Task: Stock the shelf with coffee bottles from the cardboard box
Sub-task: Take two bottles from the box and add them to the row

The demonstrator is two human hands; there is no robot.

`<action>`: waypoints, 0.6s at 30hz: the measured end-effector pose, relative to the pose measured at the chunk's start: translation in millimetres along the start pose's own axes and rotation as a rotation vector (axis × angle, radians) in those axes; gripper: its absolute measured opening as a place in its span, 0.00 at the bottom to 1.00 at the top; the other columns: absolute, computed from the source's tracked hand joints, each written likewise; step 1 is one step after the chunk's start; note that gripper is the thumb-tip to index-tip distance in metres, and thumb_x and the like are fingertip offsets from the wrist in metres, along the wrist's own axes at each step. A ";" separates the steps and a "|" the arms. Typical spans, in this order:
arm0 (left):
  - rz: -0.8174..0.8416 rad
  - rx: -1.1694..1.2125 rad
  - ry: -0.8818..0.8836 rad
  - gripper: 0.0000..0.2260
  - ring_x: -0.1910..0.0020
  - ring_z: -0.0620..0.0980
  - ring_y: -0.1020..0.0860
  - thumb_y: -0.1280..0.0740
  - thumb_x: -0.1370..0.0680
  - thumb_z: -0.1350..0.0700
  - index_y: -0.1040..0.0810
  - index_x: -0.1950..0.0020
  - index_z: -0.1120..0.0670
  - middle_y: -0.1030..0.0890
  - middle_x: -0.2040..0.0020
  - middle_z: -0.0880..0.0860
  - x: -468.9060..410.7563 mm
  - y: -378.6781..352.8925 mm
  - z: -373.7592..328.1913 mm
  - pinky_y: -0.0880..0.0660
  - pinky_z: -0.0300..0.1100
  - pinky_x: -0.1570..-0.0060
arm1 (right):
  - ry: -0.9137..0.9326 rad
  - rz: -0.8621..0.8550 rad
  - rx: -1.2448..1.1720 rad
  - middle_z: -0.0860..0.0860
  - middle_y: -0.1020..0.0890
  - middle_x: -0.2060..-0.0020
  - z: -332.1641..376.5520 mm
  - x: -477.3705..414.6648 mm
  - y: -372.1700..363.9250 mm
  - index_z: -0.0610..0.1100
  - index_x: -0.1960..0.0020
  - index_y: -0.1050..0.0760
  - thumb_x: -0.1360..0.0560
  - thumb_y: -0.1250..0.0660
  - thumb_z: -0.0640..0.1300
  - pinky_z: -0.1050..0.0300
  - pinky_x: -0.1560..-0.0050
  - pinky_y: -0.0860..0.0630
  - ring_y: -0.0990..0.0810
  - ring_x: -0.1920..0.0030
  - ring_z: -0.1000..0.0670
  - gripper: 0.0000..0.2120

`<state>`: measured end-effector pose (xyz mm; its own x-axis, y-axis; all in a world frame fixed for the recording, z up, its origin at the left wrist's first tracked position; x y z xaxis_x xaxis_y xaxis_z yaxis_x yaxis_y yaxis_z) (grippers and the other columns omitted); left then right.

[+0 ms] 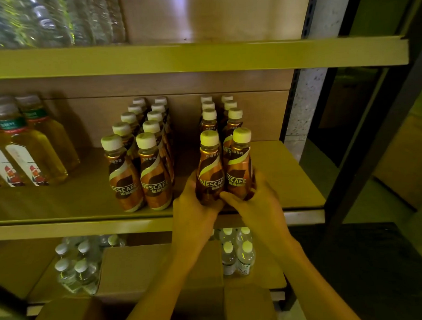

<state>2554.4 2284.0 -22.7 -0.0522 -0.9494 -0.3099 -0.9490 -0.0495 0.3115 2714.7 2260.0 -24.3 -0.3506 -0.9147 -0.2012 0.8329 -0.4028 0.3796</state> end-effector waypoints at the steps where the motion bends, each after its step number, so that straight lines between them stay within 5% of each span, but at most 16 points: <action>1: 0.019 0.004 0.003 0.31 0.54 0.26 0.23 0.22 0.29 0.57 0.29 0.28 0.50 0.19 0.47 0.40 -1.6 0.4 -0.2 0.27 0.21 0.56 | -0.015 0.039 -0.013 0.63 0.22 0.46 0.0 -4.3 1.8 0.54 0.30 0.34 0.32 0.22 0.51 0.66 0.50 0.26 0.23 0.45 0.59 0.35; 7: 0.055 -0.002 0.023 0.34 0.51 0.30 0.23 0.22 0.29 0.55 0.32 0.26 0.47 0.22 0.47 0.36 -4.0 1.6 -0.6 0.28 0.21 0.58 | -0.046 0.182 -0.036 0.62 0.22 0.47 -3.4 -18.2 12.4 0.56 0.35 0.36 0.29 0.23 0.43 0.60 0.46 0.24 0.22 0.46 0.61 0.30; 10: 0.050 -0.003 0.034 0.34 0.57 0.24 0.25 0.22 0.29 0.56 0.32 0.26 0.48 0.23 0.51 0.34 -2.3 0.5 -1.9 0.29 0.19 0.59 | -0.046 0.220 -0.021 0.61 0.23 0.41 -5.2 -16.4 11.2 0.54 0.28 0.36 0.26 0.26 0.43 0.58 0.43 0.26 0.24 0.40 0.57 0.32; 14: 0.040 -0.022 0.045 0.33 0.53 0.32 0.24 0.23 0.29 0.55 0.32 0.26 0.48 0.21 0.47 0.38 -2.6 -0.4 -3.0 0.29 0.24 0.59 | -0.048 0.194 0.001 0.56 0.25 0.33 -7.1 -12.9 8.9 0.53 0.24 0.39 0.24 0.28 0.44 0.50 0.35 0.27 0.27 0.33 0.52 0.33; 16: 0.037 -0.026 0.058 0.32 0.48 0.38 0.21 0.23 0.28 0.55 0.31 0.27 0.47 0.19 0.44 0.41 -3.7 -1.4 -1.7 0.30 0.25 0.57 | -0.031 0.172 0.026 0.57 0.24 0.35 -7.9 -11.4 6.6 0.51 0.24 0.39 0.24 0.29 0.44 0.55 0.38 0.25 0.26 0.35 0.53 0.32; 18: 0.033 -0.041 0.066 0.31 0.46 0.41 0.20 0.23 0.28 0.55 0.31 0.28 0.47 0.18 0.43 0.44 -5.5 -2.0 -1.3 0.30 0.27 0.56 | -0.030 0.152 0.053 0.58 0.24 0.41 -8.8 -12.1 3.7 0.49 0.25 0.39 0.23 0.30 0.43 0.68 0.51 0.27 0.24 0.44 0.58 0.30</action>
<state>2557.0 2288.9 -20.4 -0.0617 -0.9691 -0.2389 -0.9336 -0.0286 0.3572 2725.8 2269.9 -28.4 -0.2353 -0.9656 -0.1105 0.8541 -0.2597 0.4507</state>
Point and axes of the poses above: each hand's wrist, its own x-axis away from the middle knuckle, its own y-axis out of the back of the hand, z = x × y, the point moved 6 cm from there along -x, towards the middle knuckle
